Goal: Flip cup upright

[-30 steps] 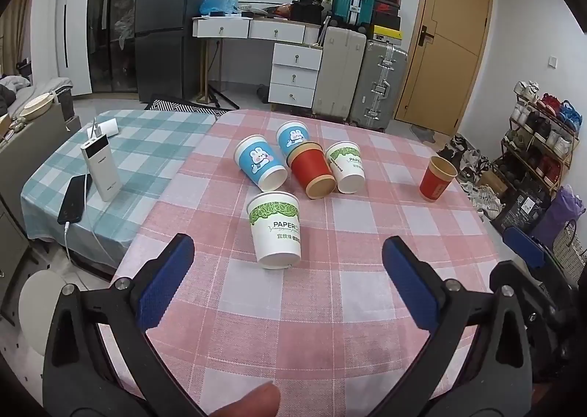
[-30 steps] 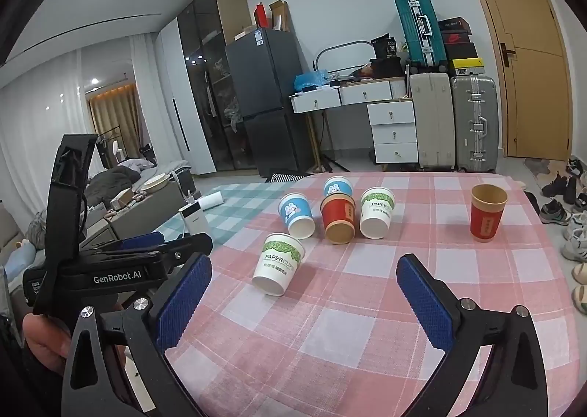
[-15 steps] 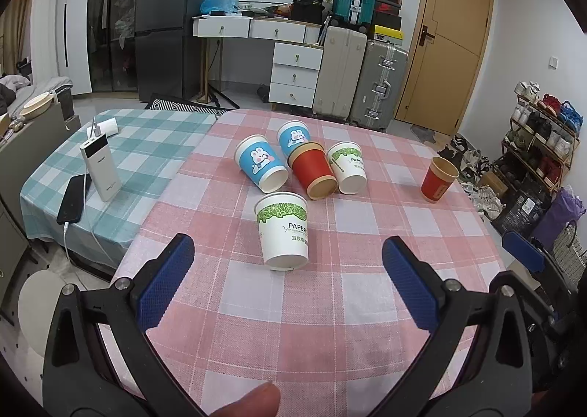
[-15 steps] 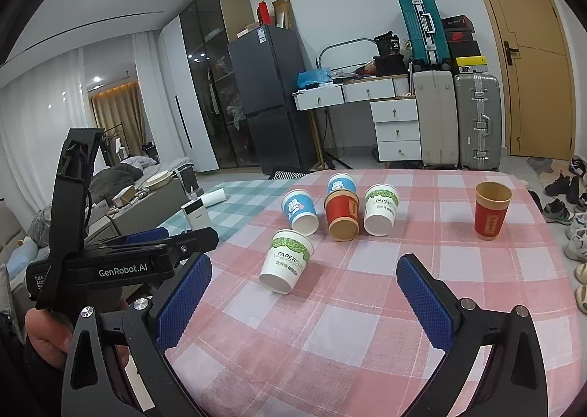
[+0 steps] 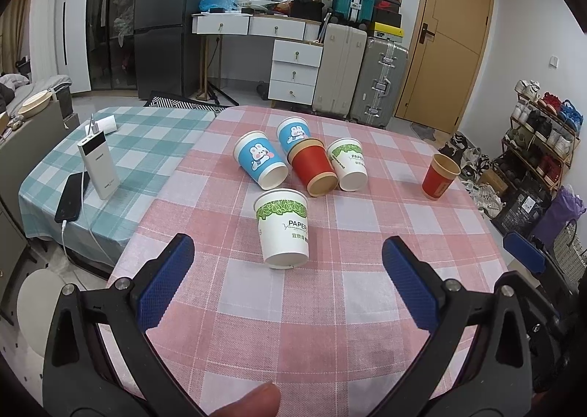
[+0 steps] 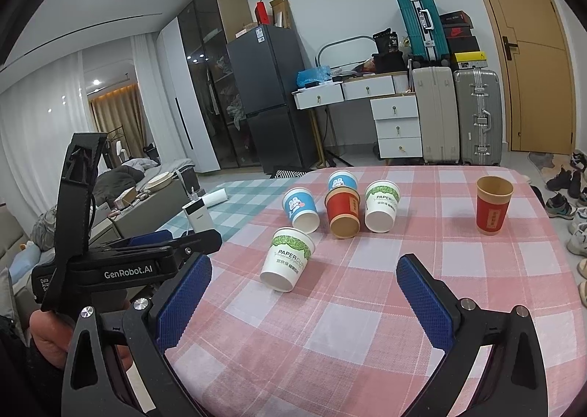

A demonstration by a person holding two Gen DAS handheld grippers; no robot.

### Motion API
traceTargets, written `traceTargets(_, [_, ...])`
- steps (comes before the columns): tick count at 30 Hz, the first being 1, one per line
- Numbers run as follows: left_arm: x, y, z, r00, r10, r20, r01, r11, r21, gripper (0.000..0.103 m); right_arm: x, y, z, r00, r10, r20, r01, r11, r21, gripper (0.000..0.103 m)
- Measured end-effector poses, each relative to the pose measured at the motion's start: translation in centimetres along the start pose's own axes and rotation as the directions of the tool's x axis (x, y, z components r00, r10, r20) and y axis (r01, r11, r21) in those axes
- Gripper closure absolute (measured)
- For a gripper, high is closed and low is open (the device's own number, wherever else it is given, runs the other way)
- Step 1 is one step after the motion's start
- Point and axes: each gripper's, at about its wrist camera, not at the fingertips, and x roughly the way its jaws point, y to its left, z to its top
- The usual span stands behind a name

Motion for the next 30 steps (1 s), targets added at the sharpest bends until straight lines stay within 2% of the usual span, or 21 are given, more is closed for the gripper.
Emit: traceTargets(30, [1.0, -0.6, -0.7, 1.0, 0.0, -0.011, 0.0, 1.0, 0.011, 0.001, -0.1, -0.5, -0.3, 1.0, -0.001, -0.001, 0.001, 1.0, 0.015, 0.0])
